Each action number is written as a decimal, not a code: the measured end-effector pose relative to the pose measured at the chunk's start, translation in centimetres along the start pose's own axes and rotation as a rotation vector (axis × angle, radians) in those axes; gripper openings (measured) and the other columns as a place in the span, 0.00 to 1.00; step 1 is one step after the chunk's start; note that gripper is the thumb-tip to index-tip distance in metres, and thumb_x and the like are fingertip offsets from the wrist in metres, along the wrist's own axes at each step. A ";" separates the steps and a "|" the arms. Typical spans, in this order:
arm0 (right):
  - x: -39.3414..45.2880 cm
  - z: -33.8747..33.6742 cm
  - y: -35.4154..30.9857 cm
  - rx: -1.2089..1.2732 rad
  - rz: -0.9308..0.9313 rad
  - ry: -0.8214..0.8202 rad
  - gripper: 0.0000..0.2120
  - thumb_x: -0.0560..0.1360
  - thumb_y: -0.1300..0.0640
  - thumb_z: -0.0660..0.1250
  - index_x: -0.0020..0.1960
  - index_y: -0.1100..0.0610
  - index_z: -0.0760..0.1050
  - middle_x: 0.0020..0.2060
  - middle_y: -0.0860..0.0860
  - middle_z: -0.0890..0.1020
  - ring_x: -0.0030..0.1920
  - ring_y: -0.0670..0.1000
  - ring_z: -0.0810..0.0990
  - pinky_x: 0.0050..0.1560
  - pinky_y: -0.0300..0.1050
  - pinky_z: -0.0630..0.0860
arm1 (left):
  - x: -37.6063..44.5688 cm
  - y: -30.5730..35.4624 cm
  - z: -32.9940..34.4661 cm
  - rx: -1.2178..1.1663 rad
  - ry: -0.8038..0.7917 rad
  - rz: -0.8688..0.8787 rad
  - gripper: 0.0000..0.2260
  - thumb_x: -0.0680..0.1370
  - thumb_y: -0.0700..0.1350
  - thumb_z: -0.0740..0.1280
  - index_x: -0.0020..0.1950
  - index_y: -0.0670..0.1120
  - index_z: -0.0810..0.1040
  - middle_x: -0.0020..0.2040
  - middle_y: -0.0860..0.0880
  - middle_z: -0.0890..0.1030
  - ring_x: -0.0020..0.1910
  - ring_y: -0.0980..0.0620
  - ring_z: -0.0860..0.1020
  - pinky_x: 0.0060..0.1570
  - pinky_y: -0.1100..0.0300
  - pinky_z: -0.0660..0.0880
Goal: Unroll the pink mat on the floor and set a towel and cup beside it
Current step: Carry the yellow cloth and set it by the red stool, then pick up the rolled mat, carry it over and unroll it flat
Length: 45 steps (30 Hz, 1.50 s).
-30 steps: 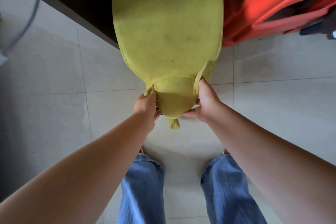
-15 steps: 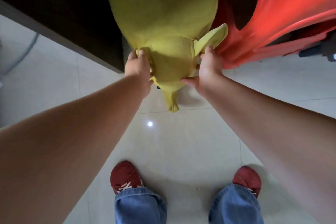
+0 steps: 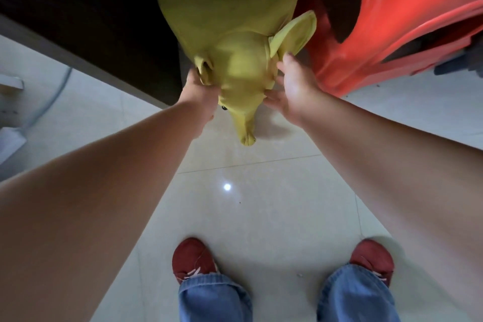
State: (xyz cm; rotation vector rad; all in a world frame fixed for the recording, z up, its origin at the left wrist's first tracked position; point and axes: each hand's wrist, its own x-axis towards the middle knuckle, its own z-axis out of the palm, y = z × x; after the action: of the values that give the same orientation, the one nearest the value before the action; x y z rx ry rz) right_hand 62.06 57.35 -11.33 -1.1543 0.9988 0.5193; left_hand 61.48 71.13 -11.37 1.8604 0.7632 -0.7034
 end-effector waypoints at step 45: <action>-67.1 -33.1 -5.7 -0.964 -0.726 0.919 0.22 0.77 0.55 0.58 0.70 0.59 0.64 0.70 0.57 0.67 0.69 0.58 0.66 0.68 0.52 0.66 | -67.2 21.0 5.7 1.339 0.081 1.354 0.18 0.77 0.42 0.59 0.67 0.47 0.71 0.64 0.44 0.72 0.63 0.41 0.69 0.60 0.49 0.67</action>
State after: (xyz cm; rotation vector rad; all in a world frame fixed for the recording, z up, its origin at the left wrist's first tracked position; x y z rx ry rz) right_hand 20.95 34.15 47.03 -2.6226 0.9708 -0.2252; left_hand 33.85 45.50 48.33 2.8647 -1.2867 -0.1251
